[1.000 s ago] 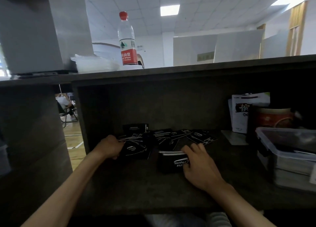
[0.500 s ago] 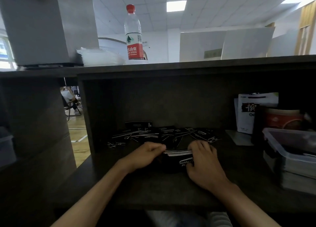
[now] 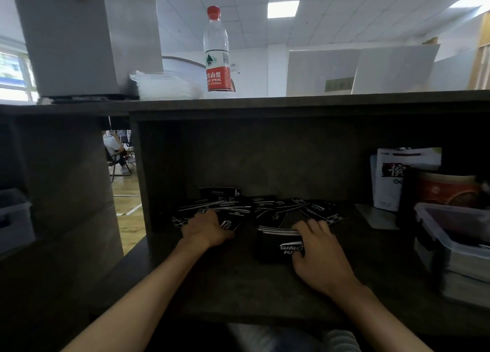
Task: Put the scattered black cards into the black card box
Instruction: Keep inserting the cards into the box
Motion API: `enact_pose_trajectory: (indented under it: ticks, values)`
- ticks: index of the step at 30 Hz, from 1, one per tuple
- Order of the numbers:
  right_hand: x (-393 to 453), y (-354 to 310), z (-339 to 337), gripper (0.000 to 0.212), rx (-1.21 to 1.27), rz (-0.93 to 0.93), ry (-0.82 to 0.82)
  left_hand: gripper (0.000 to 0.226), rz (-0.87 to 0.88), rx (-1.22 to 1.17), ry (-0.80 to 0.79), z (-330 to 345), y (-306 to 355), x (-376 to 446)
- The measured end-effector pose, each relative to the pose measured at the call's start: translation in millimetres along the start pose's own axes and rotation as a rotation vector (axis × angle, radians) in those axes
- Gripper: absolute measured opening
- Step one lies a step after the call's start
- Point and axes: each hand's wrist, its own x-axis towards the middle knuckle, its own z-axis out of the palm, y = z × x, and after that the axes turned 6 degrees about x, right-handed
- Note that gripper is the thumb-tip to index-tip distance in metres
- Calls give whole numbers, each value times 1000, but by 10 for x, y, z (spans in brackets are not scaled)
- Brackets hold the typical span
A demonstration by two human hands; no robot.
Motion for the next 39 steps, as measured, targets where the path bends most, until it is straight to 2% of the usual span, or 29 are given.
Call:
enact_pose_trajectory:
  ticks: [4, 7, 9, 11, 15, 18, 19, 20, 22, 24, 26, 30, 32, 34, 36, 39]
  values:
    - [-21, -5, -11, 43, 19, -4, 19, 60, 81, -2, 19, -176, -183, -90]
    - [-34, -12, -20, 40, 27, -19, 34, 57, 221, -195, 96, -209, -254, -129]
    - [-41, -9, -28, 42, 28, -27, 29, 42, 383, -345, 126, -149, -237, -198]
    - [-43, -5, -37, 49, 29, -40, 18, 29, 505, -515, 59, -72, -158, -315]
    - [-37, -6, -30, 75, 42, -37, -28, 35, 630, -719, -95, 59, 55, -540]
    - [-18, 20, 0, 61, -14, -55, -32, 33, 592, -836, -303, 84, 157, -564]
    - [-16, 26, 5, 54, -25, -54, -28, 30, 560, -839, -327, 77, 157, -535]
    - [-14, 26, 8, 50, -29, -46, -27, 25, 515, -813, -286, 71, 134, -482]
    - [-11, 26, 11, 45, -33, -35, -23, 18, 359, -530, -22, 80, 15, -299]
    - [-9, 24, 14, 43, -35, -33, -14, 40, 159, -97, 155, 133, -151, -195]
    - [-10, 19, 18, 43, -38, -32, -18, 64, 54, 86, 141, 208, -257, -172]
    - [-22, 10, 7, 44, -59, -31, -29, 65, 41, -40, 75, 212, -256, -144]
    - [-29, 1, -6, 45, -65, -25, -34, 46, 72, -252, 115, 155, -233, -157]
    - [-33, -8, -17, 49, -48, -18, -33, 21, 201, -426, 207, 122, -211, -183]
    - [-31, -20, -15, 62, -18, -11, -27, 23, 386, -495, 232, 69, -161, -258]
    - [-28, -29, -25, 90, 39, 28, -29, 29, 555, -639, 48, -3, -5, -406]
